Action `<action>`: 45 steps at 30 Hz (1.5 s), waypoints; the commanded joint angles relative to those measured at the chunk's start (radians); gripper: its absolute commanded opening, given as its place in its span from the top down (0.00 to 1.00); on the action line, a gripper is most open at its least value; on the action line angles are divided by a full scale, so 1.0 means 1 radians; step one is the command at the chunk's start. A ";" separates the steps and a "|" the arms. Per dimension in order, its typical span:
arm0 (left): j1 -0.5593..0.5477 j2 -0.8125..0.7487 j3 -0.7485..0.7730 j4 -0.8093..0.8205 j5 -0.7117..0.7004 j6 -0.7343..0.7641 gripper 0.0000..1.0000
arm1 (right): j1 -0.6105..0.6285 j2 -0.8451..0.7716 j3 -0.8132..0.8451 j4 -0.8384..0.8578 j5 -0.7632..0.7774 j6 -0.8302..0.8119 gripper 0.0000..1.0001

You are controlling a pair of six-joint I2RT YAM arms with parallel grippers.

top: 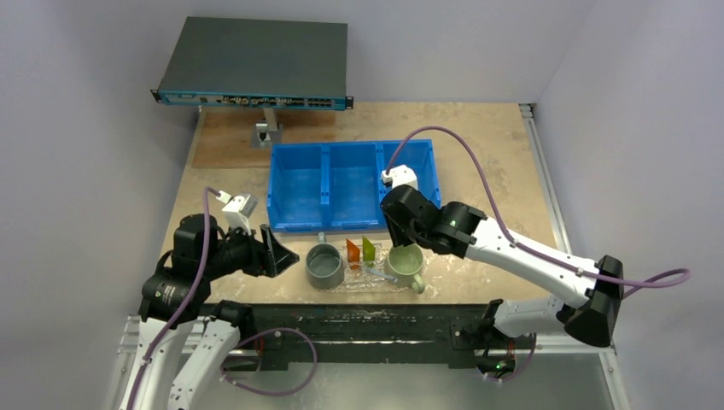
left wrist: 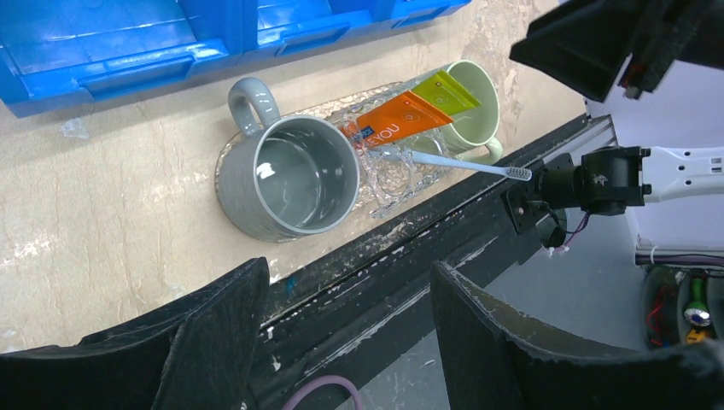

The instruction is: Prepare toiletry sets of a toothbrush and toothpaste on the tray

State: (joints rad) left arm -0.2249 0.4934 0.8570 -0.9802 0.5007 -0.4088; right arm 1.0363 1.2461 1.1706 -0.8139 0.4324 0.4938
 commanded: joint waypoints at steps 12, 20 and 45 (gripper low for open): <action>-0.005 -0.003 -0.002 0.041 0.002 -0.007 0.31 | -0.237 0.200 0.091 0.166 -0.029 -0.149 0.58; -0.005 -0.001 -0.004 0.043 0.009 -0.006 0.31 | -0.363 0.331 0.119 0.235 -0.101 -0.201 0.57; -0.005 0.011 -0.006 0.048 0.019 -0.005 0.31 | -0.542 0.646 0.267 0.297 -0.128 -0.239 0.61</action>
State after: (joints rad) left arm -0.2249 0.4976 0.8539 -0.9730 0.5022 -0.4088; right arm 0.5064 1.8816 1.3861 -0.5415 0.2939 0.2684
